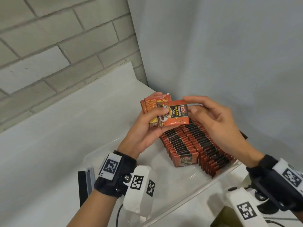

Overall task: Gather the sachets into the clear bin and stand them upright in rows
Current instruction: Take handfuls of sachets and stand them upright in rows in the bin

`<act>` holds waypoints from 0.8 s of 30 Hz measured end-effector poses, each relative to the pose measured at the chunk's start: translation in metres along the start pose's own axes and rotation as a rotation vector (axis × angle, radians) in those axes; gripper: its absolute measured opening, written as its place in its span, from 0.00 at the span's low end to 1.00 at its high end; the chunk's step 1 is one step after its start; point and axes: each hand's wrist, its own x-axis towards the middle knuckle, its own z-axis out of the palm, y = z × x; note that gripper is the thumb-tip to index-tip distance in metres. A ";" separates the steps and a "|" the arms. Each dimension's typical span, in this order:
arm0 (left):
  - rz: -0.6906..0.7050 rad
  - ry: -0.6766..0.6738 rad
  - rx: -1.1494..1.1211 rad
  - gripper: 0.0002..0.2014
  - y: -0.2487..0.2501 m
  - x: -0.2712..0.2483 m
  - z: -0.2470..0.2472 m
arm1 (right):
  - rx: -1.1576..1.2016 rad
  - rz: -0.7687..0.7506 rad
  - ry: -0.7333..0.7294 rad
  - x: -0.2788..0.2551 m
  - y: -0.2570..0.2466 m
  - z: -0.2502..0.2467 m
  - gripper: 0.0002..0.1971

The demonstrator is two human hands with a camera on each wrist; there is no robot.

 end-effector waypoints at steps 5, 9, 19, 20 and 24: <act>0.054 0.001 0.033 0.24 0.000 0.000 -0.001 | 0.117 0.179 -0.043 0.001 -0.002 -0.001 0.22; 0.069 -0.001 0.098 0.25 0.000 -0.001 0.001 | 0.059 0.211 -0.080 0.000 -0.004 0.000 0.12; 0.040 0.145 0.004 0.26 0.002 0.000 0.006 | -0.192 0.223 -0.300 -0.016 -0.015 -0.023 0.08; 0.043 0.156 -0.015 0.27 0.003 0.000 0.006 | -0.302 0.182 -0.369 -0.019 -0.014 -0.025 0.07; 0.033 0.171 -0.020 0.32 0.002 -0.001 0.009 | -0.713 -0.039 -0.490 -0.027 -0.002 -0.026 0.03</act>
